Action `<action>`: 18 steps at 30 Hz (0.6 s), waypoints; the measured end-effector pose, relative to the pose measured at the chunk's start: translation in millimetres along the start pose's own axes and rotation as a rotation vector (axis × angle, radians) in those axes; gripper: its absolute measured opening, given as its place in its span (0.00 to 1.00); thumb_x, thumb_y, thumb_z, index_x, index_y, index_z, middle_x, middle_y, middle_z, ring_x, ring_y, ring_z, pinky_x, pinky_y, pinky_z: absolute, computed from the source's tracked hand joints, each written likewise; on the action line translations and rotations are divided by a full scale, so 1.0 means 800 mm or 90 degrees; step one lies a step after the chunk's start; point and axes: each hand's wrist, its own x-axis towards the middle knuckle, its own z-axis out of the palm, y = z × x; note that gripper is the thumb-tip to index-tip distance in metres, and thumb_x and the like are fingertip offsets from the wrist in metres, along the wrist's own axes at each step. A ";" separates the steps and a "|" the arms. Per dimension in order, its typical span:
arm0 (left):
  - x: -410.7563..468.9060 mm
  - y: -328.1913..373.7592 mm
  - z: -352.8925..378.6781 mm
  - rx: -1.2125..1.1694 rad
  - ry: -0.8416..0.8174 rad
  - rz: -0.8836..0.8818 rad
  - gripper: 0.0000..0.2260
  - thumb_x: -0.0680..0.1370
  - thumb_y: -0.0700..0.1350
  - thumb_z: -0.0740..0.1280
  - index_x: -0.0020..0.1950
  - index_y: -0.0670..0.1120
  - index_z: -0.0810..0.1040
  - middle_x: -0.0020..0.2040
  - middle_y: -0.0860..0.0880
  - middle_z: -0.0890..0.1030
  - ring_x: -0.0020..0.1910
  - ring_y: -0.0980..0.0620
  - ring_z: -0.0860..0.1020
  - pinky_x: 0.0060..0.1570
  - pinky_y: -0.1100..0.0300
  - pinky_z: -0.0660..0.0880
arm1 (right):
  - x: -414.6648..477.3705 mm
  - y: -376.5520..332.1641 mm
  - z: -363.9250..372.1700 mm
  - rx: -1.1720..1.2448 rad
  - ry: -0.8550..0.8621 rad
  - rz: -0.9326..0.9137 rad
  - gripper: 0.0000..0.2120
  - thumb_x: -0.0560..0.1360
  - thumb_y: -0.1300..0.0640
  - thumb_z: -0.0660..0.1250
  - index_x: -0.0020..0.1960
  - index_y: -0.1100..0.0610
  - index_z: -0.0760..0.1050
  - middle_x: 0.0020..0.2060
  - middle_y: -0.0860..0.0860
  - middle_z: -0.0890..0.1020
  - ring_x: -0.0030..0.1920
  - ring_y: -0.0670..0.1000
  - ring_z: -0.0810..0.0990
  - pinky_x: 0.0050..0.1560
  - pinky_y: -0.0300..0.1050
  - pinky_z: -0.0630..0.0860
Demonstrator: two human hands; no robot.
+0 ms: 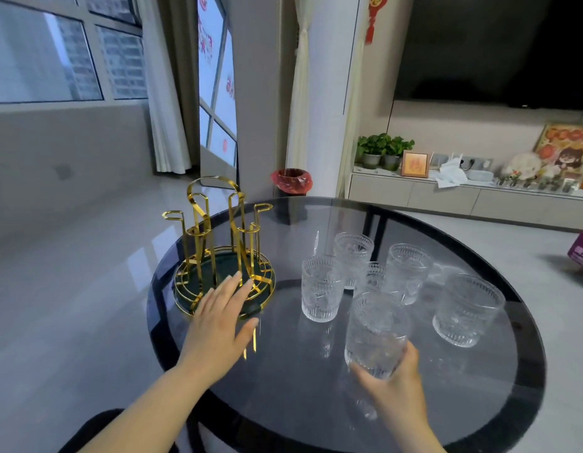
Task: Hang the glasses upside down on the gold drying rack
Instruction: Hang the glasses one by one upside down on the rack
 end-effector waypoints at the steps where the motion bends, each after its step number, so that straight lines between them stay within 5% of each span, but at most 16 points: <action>1: 0.007 -0.007 -0.009 0.006 0.030 0.001 0.27 0.76 0.50 0.61 0.72 0.52 0.53 0.75 0.51 0.53 0.69 0.59 0.45 0.67 0.57 0.43 | 0.001 -0.002 0.001 0.023 -0.003 -0.005 0.36 0.58 0.61 0.76 0.60 0.55 0.63 0.45 0.48 0.74 0.46 0.51 0.74 0.48 0.45 0.68; 7: 0.013 -0.063 -0.014 0.087 -0.029 -0.112 0.29 0.77 0.55 0.56 0.72 0.52 0.43 0.76 0.49 0.44 0.70 0.57 0.38 0.67 0.57 0.37 | 0.013 -0.025 0.009 0.018 -0.042 -0.071 0.32 0.57 0.64 0.76 0.55 0.55 0.65 0.44 0.50 0.76 0.45 0.51 0.75 0.45 0.42 0.68; 12: 0.012 -0.095 0.001 0.074 -0.100 -0.175 0.32 0.76 0.59 0.53 0.71 0.51 0.37 0.75 0.50 0.41 0.73 0.53 0.40 0.66 0.57 0.36 | 0.022 -0.033 0.020 0.003 -0.095 -0.123 0.29 0.57 0.65 0.76 0.49 0.47 0.66 0.43 0.43 0.78 0.45 0.48 0.77 0.40 0.23 0.70; 18: 0.016 -0.114 0.007 0.062 -0.147 -0.160 0.32 0.76 0.60 0.52 0.72 0.50 0.39 0.76 0.51 0.43 0.73 0.54 0.41 0.69 0.55 0.38 | 0.026 -0.063 0.026 -0.033 -0.125 -0.152 0.30 0.58 0.63 0.75 0.56 0.54 0.66 0.47 0.50 0.79 0.47 0.50 0.77 0.41 0.35 0.72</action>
